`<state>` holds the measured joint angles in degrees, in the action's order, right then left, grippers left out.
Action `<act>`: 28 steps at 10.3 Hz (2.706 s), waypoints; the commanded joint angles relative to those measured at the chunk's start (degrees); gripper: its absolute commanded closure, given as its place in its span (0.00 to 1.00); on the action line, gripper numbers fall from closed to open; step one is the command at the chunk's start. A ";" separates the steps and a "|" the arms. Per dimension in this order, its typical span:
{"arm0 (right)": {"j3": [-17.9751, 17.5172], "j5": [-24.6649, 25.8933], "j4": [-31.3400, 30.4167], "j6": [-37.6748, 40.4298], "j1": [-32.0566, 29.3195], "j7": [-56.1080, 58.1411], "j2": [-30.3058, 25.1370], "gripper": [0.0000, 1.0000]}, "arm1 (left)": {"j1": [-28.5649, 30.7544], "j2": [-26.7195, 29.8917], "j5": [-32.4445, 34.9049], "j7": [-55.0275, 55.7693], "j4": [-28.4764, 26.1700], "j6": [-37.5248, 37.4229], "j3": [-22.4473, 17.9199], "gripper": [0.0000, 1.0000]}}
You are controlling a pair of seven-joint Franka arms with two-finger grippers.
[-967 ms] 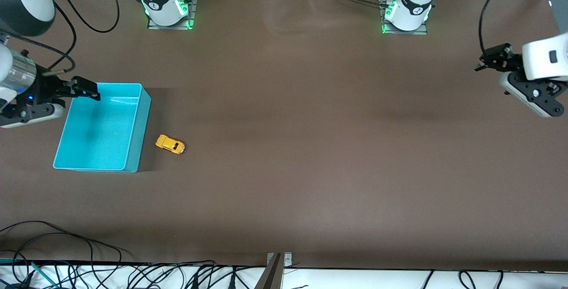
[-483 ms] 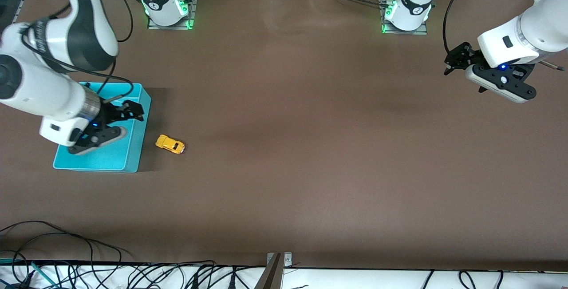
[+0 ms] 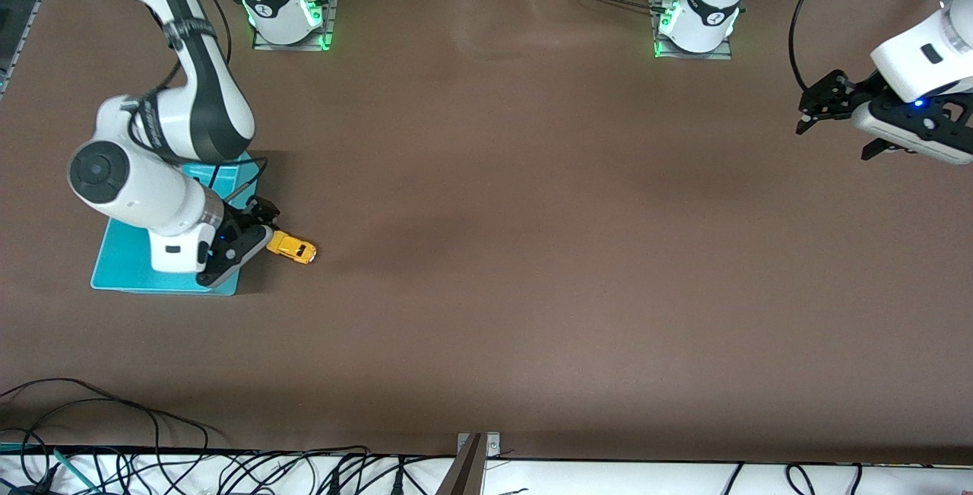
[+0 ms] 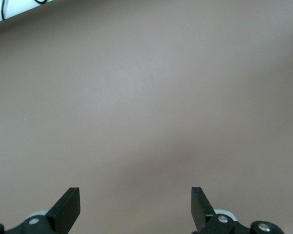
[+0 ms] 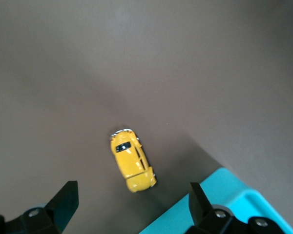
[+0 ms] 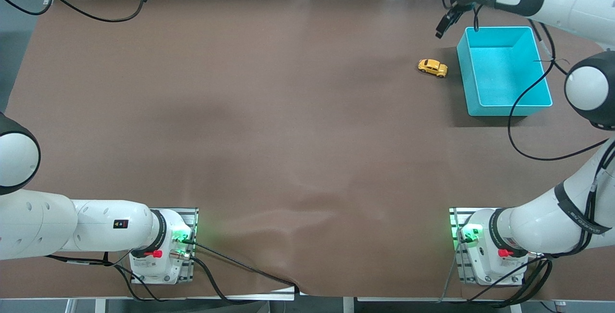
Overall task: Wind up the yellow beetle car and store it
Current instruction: 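Reach the right gripper to the car beside the box and grasp it, then lift the car with the right gripper over the cyan box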
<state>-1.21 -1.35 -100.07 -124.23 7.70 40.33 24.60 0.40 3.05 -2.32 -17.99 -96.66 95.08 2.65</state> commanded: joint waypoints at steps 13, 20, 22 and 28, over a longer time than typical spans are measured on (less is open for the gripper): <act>-3.97 1.53 -20.49 -34.46 -2.78 14.61 5.10 0.00 | 2.06 -2.35 1.70 23.43 8.42 -8.95 0.25 0.00; -3.89 1.53 -21.30 -32.05 -4.71 21.90 2.04 0.78 | -1.19 -1.73 1.97 23.36 7.98 -9.21 -0.28 0.00; -3.89 1.53 -21.21 -30.46 -4.71 22.34 0.54 1.00 | -1.28 -2.08 1.97 23.71 8.60 -10.53 -0.01 0.00; -4.77 1.62 -19.64 -17.47 -4.71 24.87 -6.93 1.00 | -0.93 -2.08 1.27 23.53 8.77 -11.32 -0.19 0.00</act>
<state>-5.21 -0.65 -119.89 -145.13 3.68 63.24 19.87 -0.33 1.64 -1.78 4.79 -89.79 85.24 2.31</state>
